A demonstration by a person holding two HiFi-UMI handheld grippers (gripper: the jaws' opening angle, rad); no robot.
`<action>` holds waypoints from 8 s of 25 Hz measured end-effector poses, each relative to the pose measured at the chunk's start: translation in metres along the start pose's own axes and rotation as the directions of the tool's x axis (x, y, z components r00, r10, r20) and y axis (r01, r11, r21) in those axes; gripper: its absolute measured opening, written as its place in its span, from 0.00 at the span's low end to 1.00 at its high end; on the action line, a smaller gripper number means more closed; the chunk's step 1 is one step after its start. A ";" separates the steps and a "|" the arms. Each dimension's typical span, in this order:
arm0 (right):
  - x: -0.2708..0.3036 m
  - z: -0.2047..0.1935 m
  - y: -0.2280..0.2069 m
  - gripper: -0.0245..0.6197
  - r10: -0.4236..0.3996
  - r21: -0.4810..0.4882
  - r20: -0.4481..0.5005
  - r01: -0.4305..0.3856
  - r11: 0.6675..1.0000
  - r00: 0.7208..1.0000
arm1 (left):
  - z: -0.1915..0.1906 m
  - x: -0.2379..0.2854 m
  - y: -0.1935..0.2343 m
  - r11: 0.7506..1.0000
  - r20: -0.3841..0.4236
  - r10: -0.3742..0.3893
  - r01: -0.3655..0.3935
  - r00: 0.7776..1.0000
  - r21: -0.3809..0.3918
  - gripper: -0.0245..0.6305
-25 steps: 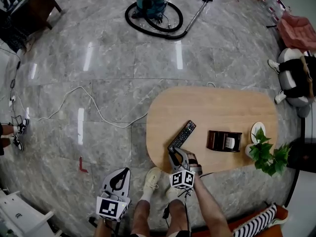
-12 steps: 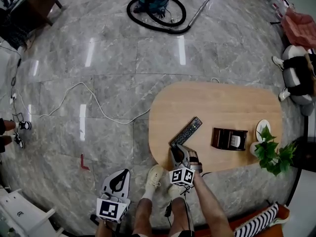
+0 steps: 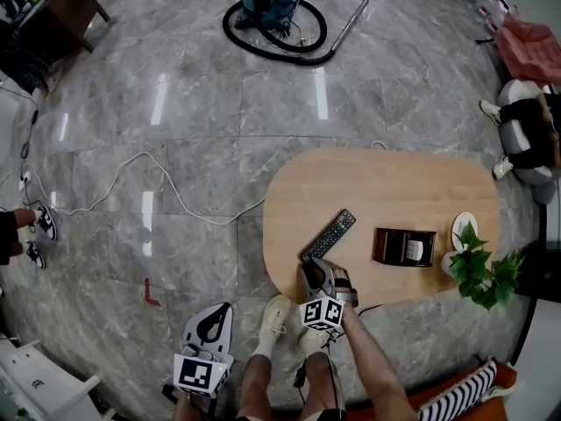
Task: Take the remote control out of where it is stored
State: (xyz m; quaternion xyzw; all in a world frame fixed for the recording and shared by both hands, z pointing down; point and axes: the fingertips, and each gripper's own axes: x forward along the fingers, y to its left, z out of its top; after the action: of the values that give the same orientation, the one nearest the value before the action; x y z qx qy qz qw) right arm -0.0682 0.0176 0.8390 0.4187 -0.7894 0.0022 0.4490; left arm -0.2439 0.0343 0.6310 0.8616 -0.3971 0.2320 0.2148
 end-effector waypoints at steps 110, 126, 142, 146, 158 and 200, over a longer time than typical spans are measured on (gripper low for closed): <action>-0.396 -0.017 -0.217 0.05 -0.473 0.749 0.040 0.287 0.598 0.880 | 0.240 0.008 -0.271 0.888 0.155 -0.368 0.297 0.917 0.352 0.05; -0.280 -0.097 -0.226 0.05 -0.441 0.736 -0.035 0.322 0.595 0.897 | 0.156 0.086 -0.228 0.919 0.082 -0.320 0.289 0.944 0.268 0.05; -0.214 -0.146 -0.226 0.05 -0.405 0.735 -0.059 0.314 0.601 0.912 | 0.100 0.129 -0.198 0.934 0.029 -0.289 0.275 0.957 0.226 0.05; -0.208 -0.149 -0.227 0.06 -0.416 0.735 -0.067 0.327 0.595 0.907 | 0.091 0.129 -0.191 0.946 0.013 -0.263 0.255 0.965 0.200 0.05; -0.178 -0.160 -0.223 0.19 -0.361 0.743 -0.109 0.317 0.590 0.926 | 0.085 0.131 -0.184 0.949 0.006 -0.262 0.256 0.965 0.184 0.05; -0.247 -0.044 -0.227 0.18 -0.384 0.629 -0.006 0.302 0.717 0.923 | 0.161 0.043 -0.164 0.955 0.113 -0.233 0.204 0.966 0.217 0.05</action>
State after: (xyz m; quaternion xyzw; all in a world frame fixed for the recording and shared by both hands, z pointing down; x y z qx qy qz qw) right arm 0.1746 0.0495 0.6052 0.6807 -0.6793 0.1509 0.2288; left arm -0.0537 0.0171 0.4968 0.9316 -0.2872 0.1863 0.1222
